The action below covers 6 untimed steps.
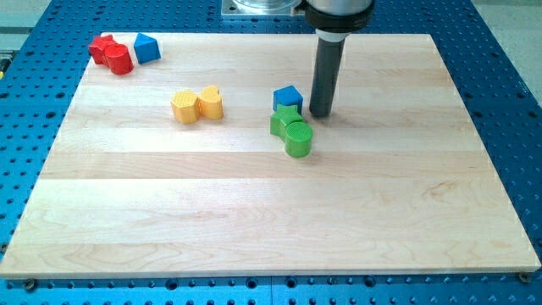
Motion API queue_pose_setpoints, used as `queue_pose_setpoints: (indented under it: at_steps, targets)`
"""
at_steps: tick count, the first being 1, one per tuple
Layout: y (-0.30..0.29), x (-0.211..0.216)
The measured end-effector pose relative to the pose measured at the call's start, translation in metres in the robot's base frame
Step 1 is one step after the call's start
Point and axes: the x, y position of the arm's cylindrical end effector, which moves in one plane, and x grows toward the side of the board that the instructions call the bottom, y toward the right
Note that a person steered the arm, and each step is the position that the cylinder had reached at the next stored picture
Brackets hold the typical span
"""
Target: Push the cube above the heart
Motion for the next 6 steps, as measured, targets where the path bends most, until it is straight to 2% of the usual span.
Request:
queue_pose_setpoints:
  at_steps: [2, 4, 5, 6]
  targets:
    - [-0.066, 0.006]
    - [-0.045, -0.061]
    - [-0.141, -0.071]
    - [-0.089, -0.074]
